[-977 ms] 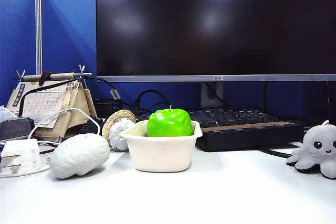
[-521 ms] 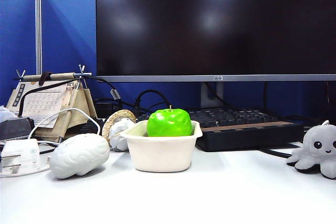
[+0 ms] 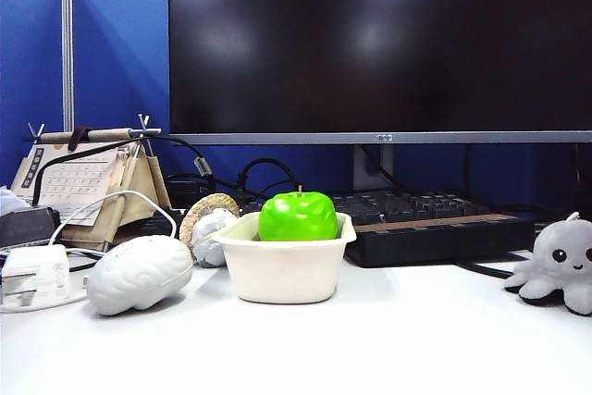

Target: Place the tilting octopus upright.

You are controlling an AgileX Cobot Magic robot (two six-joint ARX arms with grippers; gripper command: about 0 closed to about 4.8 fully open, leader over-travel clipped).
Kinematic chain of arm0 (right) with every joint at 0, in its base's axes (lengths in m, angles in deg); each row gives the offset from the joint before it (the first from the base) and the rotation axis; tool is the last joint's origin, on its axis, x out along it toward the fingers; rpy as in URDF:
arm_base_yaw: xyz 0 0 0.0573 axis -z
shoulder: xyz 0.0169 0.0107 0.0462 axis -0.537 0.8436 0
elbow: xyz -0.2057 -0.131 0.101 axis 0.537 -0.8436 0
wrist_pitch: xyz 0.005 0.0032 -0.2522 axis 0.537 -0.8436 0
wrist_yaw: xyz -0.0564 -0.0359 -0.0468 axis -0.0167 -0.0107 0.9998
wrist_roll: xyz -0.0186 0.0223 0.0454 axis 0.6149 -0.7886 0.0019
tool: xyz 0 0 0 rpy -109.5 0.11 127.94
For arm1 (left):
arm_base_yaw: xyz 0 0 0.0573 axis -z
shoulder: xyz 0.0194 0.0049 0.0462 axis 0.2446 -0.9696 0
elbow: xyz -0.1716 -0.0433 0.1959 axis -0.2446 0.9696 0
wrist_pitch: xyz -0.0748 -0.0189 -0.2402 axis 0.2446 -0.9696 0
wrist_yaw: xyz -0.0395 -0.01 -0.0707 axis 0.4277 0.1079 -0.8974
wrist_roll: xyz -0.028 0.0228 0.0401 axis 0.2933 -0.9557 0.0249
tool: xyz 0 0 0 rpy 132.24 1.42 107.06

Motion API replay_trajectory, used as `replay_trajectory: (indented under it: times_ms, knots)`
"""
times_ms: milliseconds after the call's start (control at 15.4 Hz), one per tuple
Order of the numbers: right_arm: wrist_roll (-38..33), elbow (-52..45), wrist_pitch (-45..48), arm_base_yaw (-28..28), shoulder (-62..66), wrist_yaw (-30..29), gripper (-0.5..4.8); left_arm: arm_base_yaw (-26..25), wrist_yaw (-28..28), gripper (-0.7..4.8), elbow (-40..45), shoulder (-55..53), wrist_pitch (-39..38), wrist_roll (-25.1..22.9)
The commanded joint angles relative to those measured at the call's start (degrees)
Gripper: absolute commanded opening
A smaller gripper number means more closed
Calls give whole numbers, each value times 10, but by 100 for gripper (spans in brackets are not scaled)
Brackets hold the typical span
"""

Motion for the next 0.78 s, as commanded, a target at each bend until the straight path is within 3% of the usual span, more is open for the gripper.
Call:
replay_trajectory:
  times_ms: [65,391,782]
  knots:
    - [-31,-36,8,0,0,-1,-1,0,-1,-5,0,2,3,0]
    - [-51,-93,10,0,-40,-1,-1,0,-1,-5,0,2,3,0]
    - [-52,-94,10,15,-80,0,-1,0,-1,-5,0,2,3,0]
